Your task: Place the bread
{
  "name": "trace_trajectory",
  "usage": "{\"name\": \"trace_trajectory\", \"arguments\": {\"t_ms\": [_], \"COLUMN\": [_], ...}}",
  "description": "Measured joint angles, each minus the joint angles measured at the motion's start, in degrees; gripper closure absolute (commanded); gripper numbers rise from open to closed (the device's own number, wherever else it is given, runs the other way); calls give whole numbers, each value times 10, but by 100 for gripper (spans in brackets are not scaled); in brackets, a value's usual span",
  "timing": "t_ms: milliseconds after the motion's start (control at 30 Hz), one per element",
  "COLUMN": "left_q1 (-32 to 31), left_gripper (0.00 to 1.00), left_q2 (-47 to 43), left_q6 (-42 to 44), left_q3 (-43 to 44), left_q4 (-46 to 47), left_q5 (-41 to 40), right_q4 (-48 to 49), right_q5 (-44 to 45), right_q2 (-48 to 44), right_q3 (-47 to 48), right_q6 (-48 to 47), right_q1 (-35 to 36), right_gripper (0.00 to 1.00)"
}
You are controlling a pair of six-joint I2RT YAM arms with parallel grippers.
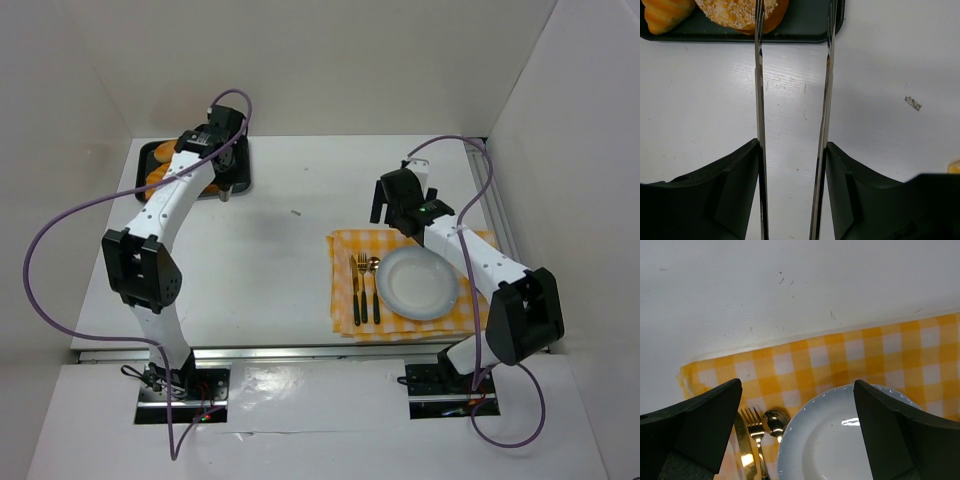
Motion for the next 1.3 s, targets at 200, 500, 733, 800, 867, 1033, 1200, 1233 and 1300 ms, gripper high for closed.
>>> {"name": "trace_trajectory", "arguments": {"t_ms": [200, 500, 733, 800, 867, 1033, 1200, 1233, 1300], "left_q1": [4, 5, 8, 11, 17, 31, 37, 37, 37], "left_gripper": [35, 35, 35, 35, 35, 36, 36, 38, 43], "left_q2": [20, 94, 104, 105, 108, 140, 158, 158, 158], "left_q6": [0, 0, 0, 0, 0, 0, 0, 0, 0], "left_q3": [28, 66, 71, 71, 71, 77, 72, 71, 71], "left_q4": [2, 11, 15, 17, 23, 32, 26, 26, 28], "left_q5": [-19, -67, -86, -86, -85, -78, -64, -63, -63], "right_q4": [0, -1, 0, 0, 0, 0, 0, 1, 1], "right_q5": [-2, -5, -7, -8, -11, -16, -17, -17, -17], "right_q2": [13, 28, 39, 43, 47, 59, 66, 66, 66], "right_q3": [0, 1, 4, 4, 5, 8, 15, 15, 15], "right_q6": [0, 0, 0, 0, 0, 0, 0, 0, 0], "right_q1": [0, 6, 6, 6, 6, 6, 9, 10, 11], "right_gripper": [0, 0, 0, 0, 0, 0, 0, 0, 0]}}
